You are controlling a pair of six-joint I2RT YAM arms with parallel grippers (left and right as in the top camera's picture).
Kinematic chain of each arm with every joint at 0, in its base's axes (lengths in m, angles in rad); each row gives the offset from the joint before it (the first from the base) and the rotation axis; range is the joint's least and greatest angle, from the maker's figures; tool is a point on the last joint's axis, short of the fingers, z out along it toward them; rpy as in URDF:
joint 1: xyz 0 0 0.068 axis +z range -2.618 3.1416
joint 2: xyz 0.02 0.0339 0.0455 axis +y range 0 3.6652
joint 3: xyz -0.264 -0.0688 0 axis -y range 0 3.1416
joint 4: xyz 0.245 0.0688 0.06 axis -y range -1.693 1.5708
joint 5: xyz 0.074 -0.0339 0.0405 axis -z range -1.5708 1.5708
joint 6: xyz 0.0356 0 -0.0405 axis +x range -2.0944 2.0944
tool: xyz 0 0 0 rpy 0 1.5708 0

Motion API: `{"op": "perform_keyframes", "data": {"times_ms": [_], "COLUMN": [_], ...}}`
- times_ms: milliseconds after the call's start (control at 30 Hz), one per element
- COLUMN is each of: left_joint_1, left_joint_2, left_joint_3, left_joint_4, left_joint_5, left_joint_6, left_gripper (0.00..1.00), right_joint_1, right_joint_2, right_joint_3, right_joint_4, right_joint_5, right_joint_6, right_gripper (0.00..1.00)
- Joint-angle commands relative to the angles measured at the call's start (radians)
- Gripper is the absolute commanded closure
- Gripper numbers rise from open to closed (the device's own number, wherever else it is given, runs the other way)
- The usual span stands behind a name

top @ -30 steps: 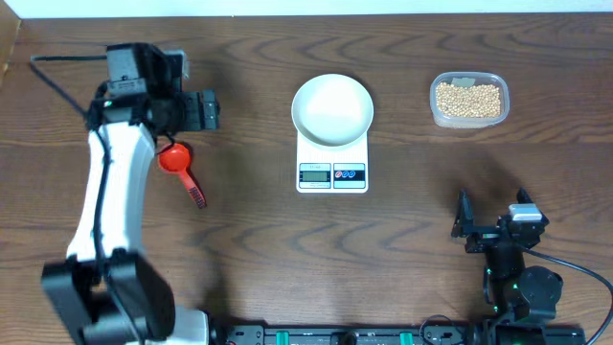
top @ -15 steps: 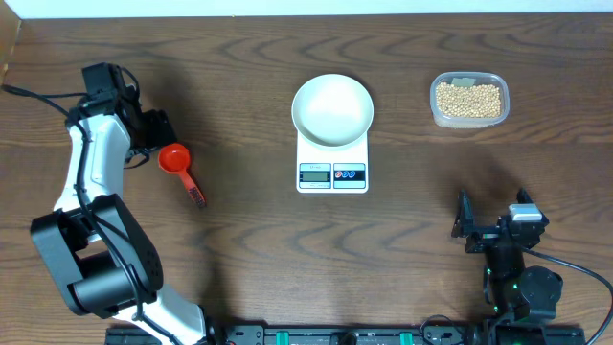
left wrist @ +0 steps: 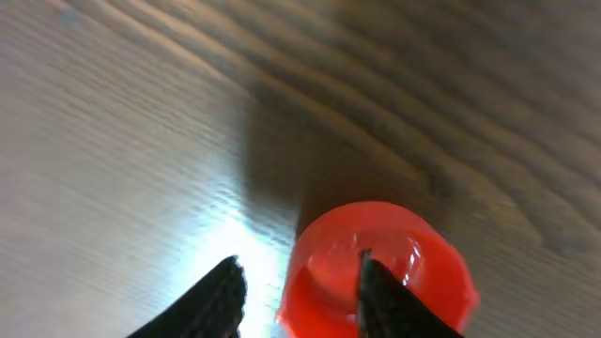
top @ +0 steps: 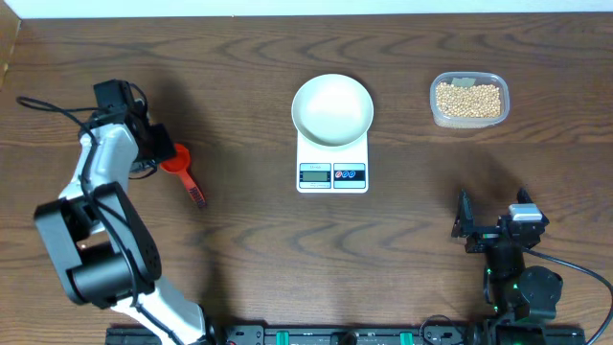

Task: Scoop item into bowl and weigh 50g on scale
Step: 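Reach the left gripper to the red scoop and grasp it, then lift the scoop over the bowl and pass it to the right gripper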

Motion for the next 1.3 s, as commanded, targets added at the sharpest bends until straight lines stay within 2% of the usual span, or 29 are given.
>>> {"op": "perform_keyframes", "data": {"times_ms": [0,100,133,167,300,367,433,467,533,667,767,833,933,1033,1100,1200,1267], "left_joint_1": [0.004,0.003,0.003,0.003,0.003,0.003,0.003,0.003,-0.001,-0.082,-0.238,-0.393,-0.583,-0.745,-0.871,-0.926,-0.926], "left_joint_2": [0.066,0.083,0.084,0.084,0.073,0.044,-0.021,-0.076,-0.178,-0.340,-0.384,-0.380,-0.369,-0.368,-0.368,-0.368,-0.368], "left_joint_3": [-0.004,-0.004,-0.004,-0.004,0.010,0.029,0.048,0.051,0.051,0.051,0.051,0.051,0.051,0.051,0.051,0.051,0.051], "left_joint_4": [0.010,0.011,0.011,0.011,0.011,0.011,0.023,0.046,0.093,0.138,0.195,0.273,0.332,0.341,0.345,0.340,0.332], "left_joint_5": [0.045,0.045,0.045,0.045,0.118,0.193,0.305,0.376,0.486,0.541,0.475,0.422,0.261,0.051,-0.130,-0.229,-0.229], "left_joint_6": [0.015,0.015,0.015,0.015,0.009,-0.040,-0.156,-0.259,-0.523,-0.986,-1.164,-1.262,-1.334,-1.420,-1.518,-1.530,-1.529], "left_gripper": [0.63,0.69,0.85,0.92,0.93,0.93,0.93,0.93,0.93,0.93,0.93,0.93,0.92,0.93,0.93,0.93,0.93], "right_joint_1": [0.008,0.008,0.008,0.008,0.008,0.008,0.008,0.008,0.008,0.008,0.008,0.008,0.008,0.008,0.008,0.008,0.008], "right_joint_2": [-0.005,-0.005,-0.005,-0.005,-0.005,-0.005,-0.005,-0.005,-0.005,-0.005,-0.005,-0.005,-0.005,-0.005,-0.005,-0.005,-0.005], "right_joint_3": [-0.001,-0.001,-0.001,-0.001,-0.001,-0.001,-0.001,-0.001,-0.001,-0.001,-0.001,-0.001,-0.001,-0.001,-0.001,-0.001,-0.001], "right_joint_4": [-0.004,-0.004,-0.004,-0.004,-0.004,-0.004,-0.004,-0.004,-0.004,-0.004,-0.004,-0.004,-0.004,-0.004,-0.003,0.047,0.026], "right_joint_5": [-0.006,-0.006,-0.006,-0.006,-0.006,-0.006,-0.006,-0.006,-0.006,-0.006,-0.006,-0.006,-0.006,-0.006,0.016,0.114,0.118], "right_joint_6": [0.000,0.000,0.000,0.000,0.000,0.000,0.000,0.000,0.000,0.000,0.000,0.000,0.000,0.000,-0.032,-0.083,-0.083], "right_gripper": [0.01,0.01,0.01,0.01,0.01,0.01,0.01,0.01,0.01,0.01,0.01,0.01,0.01,0.01,0.01,0.01,0.01]}}
